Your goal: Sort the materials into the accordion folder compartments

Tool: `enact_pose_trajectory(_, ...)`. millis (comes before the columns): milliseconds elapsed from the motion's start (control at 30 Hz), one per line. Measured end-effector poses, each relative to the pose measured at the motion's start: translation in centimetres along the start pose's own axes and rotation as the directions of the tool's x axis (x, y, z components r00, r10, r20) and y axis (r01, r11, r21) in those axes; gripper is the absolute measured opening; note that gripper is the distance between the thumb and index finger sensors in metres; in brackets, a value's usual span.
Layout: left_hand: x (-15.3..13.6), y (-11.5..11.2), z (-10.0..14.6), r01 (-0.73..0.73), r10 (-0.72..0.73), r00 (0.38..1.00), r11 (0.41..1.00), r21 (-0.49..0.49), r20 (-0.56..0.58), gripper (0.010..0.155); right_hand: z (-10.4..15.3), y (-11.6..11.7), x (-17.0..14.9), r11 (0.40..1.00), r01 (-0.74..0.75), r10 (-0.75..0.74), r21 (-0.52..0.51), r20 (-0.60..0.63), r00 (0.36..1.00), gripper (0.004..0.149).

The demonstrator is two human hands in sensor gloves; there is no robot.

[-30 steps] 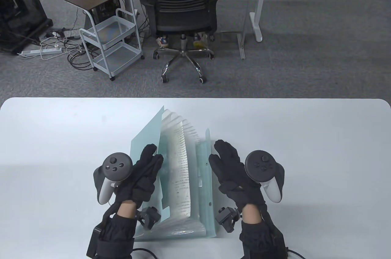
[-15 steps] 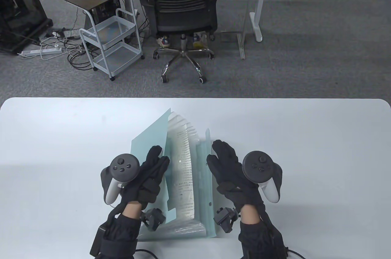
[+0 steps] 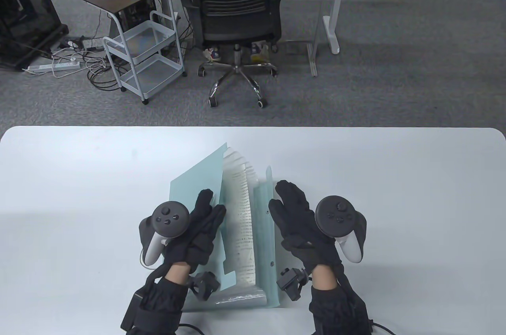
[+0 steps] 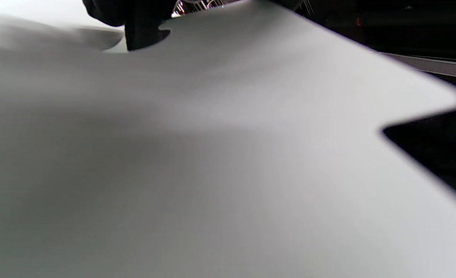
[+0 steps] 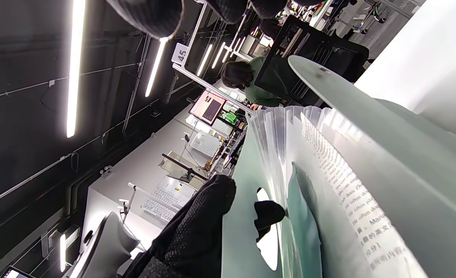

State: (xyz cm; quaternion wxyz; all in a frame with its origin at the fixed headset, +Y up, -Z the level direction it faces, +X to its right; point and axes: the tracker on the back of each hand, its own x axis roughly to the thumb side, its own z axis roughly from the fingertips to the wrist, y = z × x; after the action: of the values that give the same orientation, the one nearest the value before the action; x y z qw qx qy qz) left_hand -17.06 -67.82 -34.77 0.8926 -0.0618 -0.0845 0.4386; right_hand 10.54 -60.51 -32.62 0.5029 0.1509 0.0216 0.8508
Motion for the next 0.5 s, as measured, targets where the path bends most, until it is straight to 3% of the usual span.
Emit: enact_pose_trajectory(500,-0.4,-1.3,-0.3,-0.001,0.001,1.000,1.000,-0.007,-0.011,0.067,0.0,0.0,0.1,1.000,0.008,-0.009,0.005,0.012,1.000,0.060)
